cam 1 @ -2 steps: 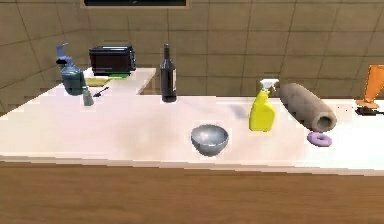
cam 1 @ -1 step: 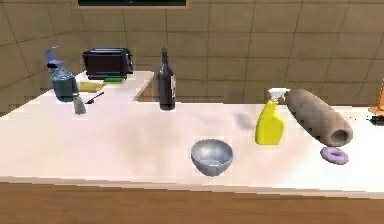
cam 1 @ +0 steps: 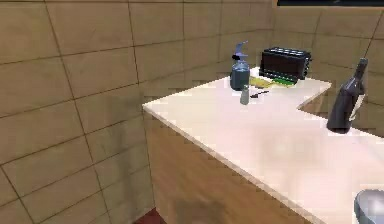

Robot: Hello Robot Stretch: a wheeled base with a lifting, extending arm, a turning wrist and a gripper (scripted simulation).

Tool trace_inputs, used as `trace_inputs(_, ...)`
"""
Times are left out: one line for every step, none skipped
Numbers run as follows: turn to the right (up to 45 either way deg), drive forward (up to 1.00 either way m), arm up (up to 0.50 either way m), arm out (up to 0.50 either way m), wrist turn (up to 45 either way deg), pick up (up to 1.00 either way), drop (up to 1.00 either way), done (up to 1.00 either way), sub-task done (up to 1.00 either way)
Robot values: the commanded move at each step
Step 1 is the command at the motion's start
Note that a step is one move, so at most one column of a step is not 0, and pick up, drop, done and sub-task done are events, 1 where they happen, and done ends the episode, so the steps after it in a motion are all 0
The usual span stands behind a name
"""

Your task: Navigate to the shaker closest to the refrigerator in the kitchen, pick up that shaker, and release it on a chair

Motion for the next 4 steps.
trace_inputs(-39.0, 0.0, 0.0, 0.0, 0.0, 0.0, 0.0, 0.0, 0.0)
trace_inputs(0.0, 0.45, 0.0, 0.0, 0.0, 0.0, 0.0, 0.0, 0.0)
trace_inputs(45.0, 0.0, 0.0, 0.0, 0.0, 0.0, 0.0, 0.0, 0.0)
trace_inputs(45.0, 0.0, 0.0, 0.0, 0.0, 0.0, 0.0, 0.0, 0.0)
